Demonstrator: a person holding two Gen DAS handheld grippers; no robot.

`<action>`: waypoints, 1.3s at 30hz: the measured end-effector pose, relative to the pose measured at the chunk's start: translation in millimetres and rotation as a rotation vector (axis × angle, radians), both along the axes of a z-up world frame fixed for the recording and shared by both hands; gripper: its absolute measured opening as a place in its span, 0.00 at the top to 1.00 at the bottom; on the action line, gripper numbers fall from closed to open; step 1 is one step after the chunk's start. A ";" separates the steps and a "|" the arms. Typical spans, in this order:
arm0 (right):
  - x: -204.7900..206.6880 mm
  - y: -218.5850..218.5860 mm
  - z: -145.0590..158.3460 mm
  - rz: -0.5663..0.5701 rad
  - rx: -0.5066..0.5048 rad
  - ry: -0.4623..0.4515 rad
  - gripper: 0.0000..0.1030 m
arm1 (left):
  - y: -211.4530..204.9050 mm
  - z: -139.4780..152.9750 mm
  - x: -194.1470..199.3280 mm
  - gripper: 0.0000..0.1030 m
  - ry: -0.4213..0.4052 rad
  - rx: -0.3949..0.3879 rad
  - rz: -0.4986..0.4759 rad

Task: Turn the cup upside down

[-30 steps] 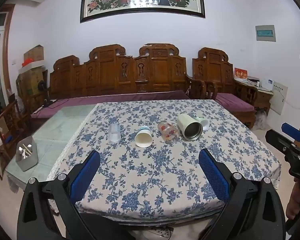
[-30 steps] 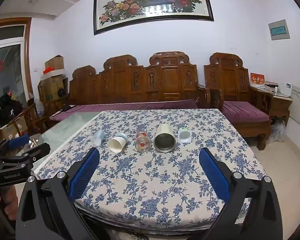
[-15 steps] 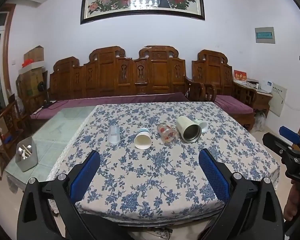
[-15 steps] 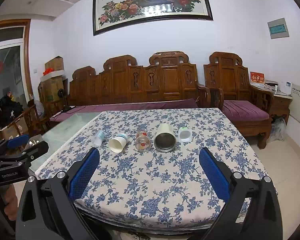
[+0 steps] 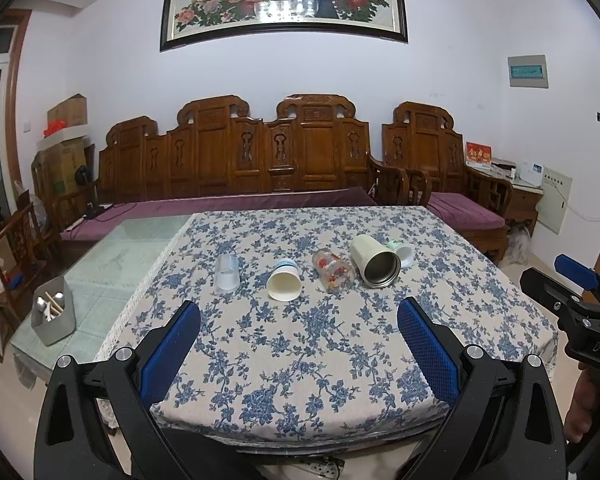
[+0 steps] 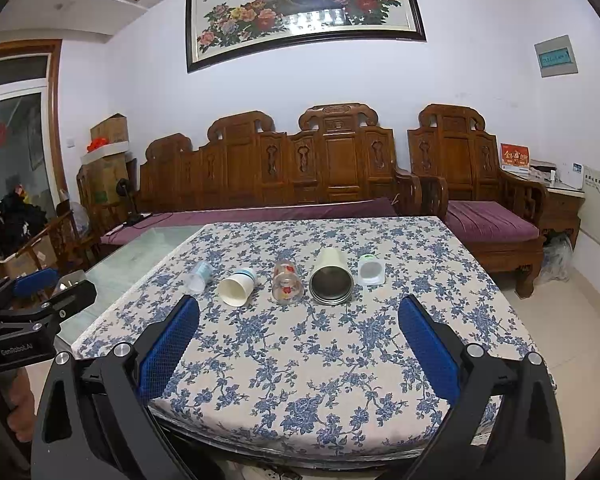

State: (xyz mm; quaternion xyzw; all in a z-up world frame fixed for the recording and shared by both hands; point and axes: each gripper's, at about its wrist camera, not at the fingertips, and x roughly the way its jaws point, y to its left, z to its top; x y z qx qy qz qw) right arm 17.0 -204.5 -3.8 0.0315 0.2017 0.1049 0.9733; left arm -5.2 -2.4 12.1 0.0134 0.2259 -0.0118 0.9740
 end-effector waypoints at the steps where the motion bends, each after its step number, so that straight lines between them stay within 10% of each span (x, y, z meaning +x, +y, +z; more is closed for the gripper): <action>1: 0.1 0.7 -0.3 0.000 0.000 0.000 0.03 | -0.3 0.5 -0.4 0.08 -0.001 -0.001 0.000; 39: -1.8 2.3 2.9 0.000 0.004 0.000 0.03 | -0.9 0.8 -2.5 0.08 -0.009 -0.004 -0.001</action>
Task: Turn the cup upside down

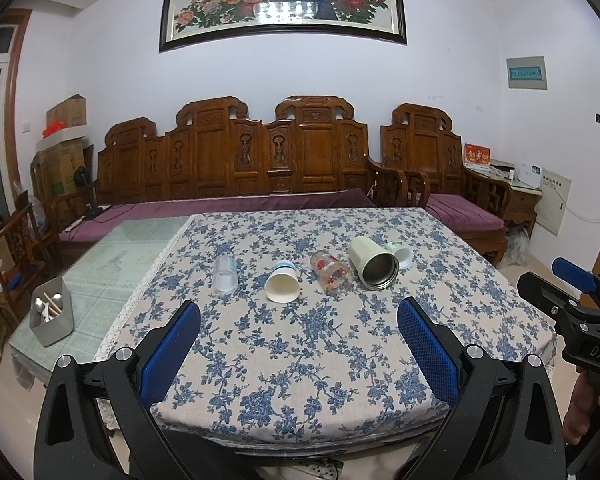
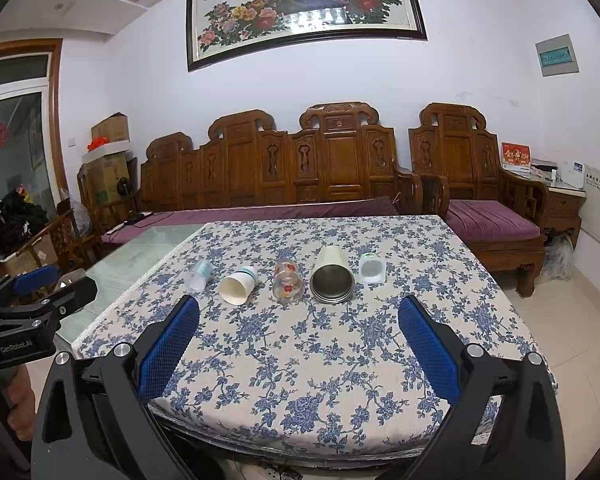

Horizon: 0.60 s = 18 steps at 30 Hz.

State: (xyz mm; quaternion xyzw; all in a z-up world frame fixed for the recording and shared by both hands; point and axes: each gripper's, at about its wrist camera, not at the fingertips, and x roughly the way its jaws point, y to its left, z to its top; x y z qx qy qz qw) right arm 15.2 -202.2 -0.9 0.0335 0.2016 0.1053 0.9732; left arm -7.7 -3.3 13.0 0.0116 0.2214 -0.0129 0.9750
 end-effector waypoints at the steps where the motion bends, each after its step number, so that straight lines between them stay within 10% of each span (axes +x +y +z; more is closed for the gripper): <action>1: -0.2 0.4 0.3 0.000 0.001 -0.001 0.03 | -0.2 0.0 0.1 0.08 0.000 0.000 -0.001; 18: 4.5 -2.9 -10.1 -0.005 0.015 0.015 0.03 | 1.5 -5.8 5.7 0.08 0.027 -0.007 -0.011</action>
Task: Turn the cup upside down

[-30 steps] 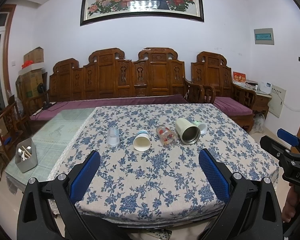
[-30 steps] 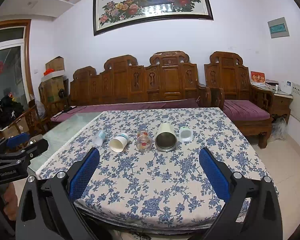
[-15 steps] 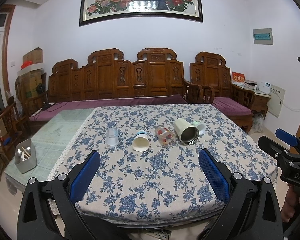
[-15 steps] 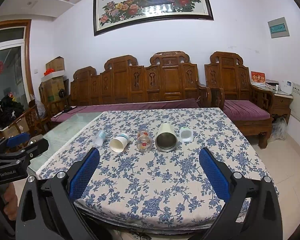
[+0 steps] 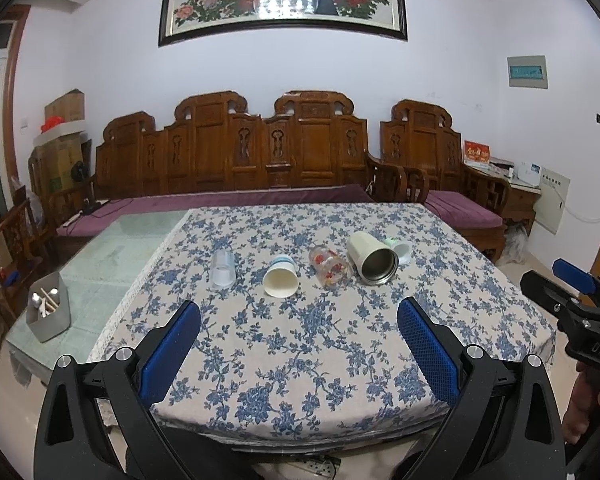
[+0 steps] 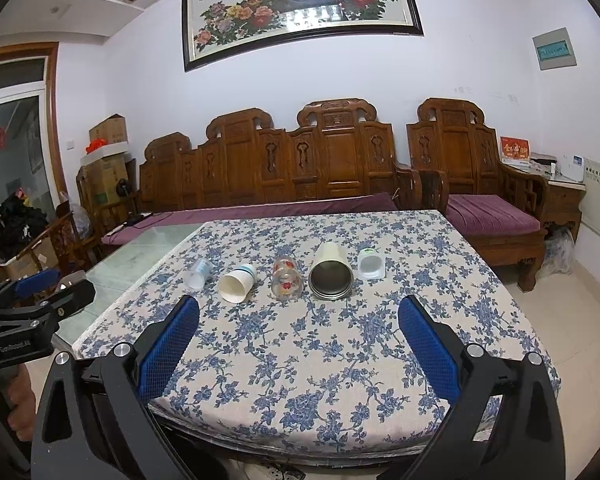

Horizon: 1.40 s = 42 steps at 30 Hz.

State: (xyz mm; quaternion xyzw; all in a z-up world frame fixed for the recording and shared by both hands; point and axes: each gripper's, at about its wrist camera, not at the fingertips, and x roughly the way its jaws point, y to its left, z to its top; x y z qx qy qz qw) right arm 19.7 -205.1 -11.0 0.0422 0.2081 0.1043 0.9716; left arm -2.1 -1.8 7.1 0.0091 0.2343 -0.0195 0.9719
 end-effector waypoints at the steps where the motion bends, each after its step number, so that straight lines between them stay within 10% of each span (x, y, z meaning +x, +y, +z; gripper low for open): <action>1: 1.5 -1.3 -1.6 -0.001 0.002 0.002 0.03 | 0.3 -1.5 2.7 0.08 0.007 0.001 -0.005; 42: 271.2 14.4 -156.1 0.103 -0.088 0.311 0.11 | -9.0 -105.2 301.9 0.20 0.443 -0.016 -0.118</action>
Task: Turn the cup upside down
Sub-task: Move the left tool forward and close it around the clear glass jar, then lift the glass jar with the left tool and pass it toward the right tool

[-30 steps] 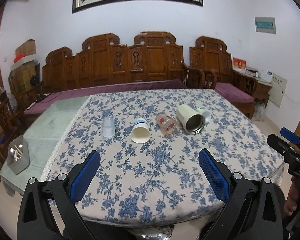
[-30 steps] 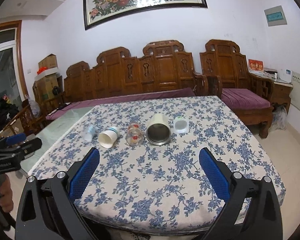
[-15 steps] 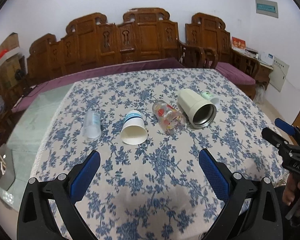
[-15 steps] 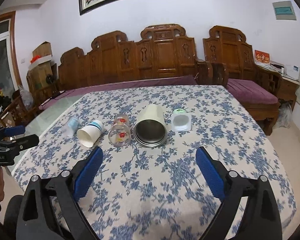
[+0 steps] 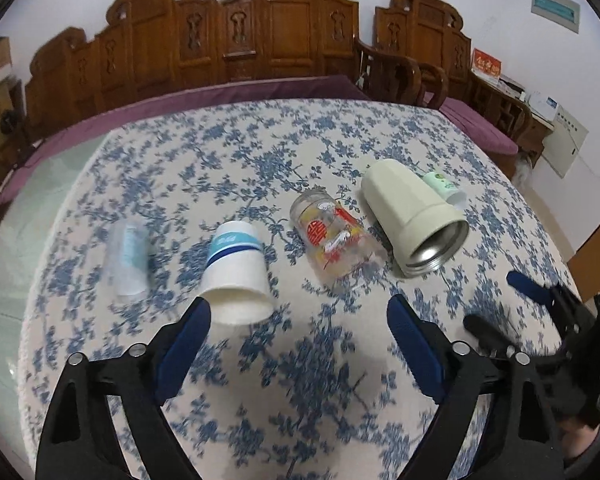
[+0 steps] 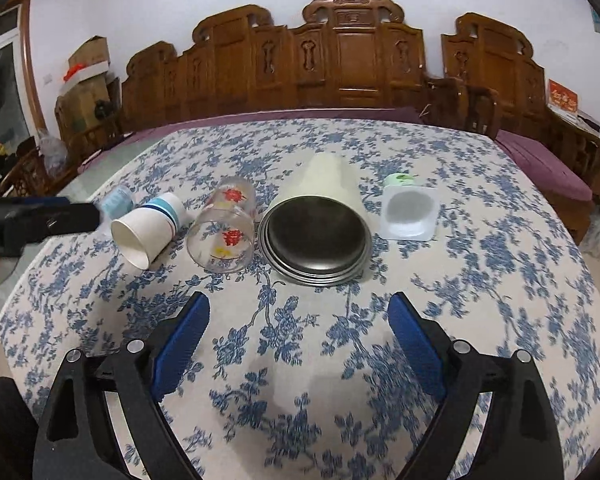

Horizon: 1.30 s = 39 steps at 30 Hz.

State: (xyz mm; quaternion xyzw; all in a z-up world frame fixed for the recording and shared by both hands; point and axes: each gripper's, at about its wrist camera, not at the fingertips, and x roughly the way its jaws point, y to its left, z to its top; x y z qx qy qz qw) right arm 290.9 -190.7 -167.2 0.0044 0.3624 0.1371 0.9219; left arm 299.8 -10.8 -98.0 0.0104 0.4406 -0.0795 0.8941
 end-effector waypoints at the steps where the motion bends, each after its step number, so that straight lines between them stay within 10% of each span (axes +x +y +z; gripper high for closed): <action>1: 0.9 0.7 -2.2 0.004 0.001 0.000 0.11 | -2.3 -3.6 8.7 0.21 0.016 -0.006 0.000; 21: -3.3 -23.8 -16.5 0.021 0.077 0.050 0.11 | -43.1 -66.3 128.7 0.30 0.262 -0.029 0.065; 39: -1.3 -30.3 -17.4 -0.003 0.084 0.054 0.11 | -42.5 -72.6 105.3 0.46 0.318 -0.041 0.022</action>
